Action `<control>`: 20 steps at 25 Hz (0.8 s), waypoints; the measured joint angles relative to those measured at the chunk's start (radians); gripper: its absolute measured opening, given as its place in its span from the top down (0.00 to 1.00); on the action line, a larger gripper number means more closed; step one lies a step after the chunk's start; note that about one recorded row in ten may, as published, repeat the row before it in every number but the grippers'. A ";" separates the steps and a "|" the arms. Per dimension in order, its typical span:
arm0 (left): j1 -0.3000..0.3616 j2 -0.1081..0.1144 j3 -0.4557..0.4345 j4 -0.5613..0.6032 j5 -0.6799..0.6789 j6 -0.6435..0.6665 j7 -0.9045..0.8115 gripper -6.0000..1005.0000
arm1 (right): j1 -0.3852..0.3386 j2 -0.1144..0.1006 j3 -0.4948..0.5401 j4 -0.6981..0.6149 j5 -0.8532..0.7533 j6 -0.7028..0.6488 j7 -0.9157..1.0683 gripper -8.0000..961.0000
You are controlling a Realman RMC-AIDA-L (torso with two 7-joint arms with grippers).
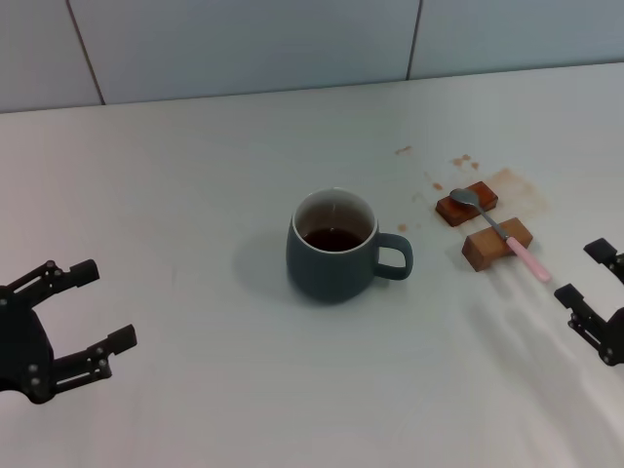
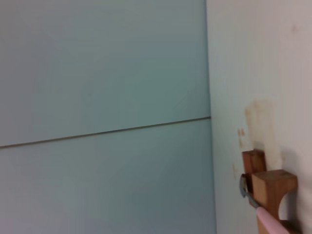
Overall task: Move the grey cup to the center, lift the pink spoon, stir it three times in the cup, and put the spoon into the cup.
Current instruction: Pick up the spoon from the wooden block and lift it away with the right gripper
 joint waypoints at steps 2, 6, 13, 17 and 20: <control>0.004 0.000 0.000 0.000 -0.006 0.002 0.000 0.14 | 0.005 0.001 0.000 0.006 0.000 0.014 -0.001 0.18; 0.008 0.002 0.000 0.000 -0.018 0.009 0.000 0.14 | 0.013 0.002 0.000 0.014 -0.002 0.051 -0.004 0.18; 0.008 0.002 0.000 0.000 -0.029 0.018 0.000 0.14 | 0.029 0.003 0.000 0.023 -0.002 0.100 -0.008 0.18; 0.008 0.003 0.000 0.001 -0.036 0.020 0.000 0.14 | 0.051 0.003 0.000 0.024 -0.002 0.122 -0.019 0.18; 0.008 0.003 0.000 0.001 -0.043 0.020 0.000 0.14 | 0.059 0.003 0.000 0.023 -0.002 0.135 -0.019 0.18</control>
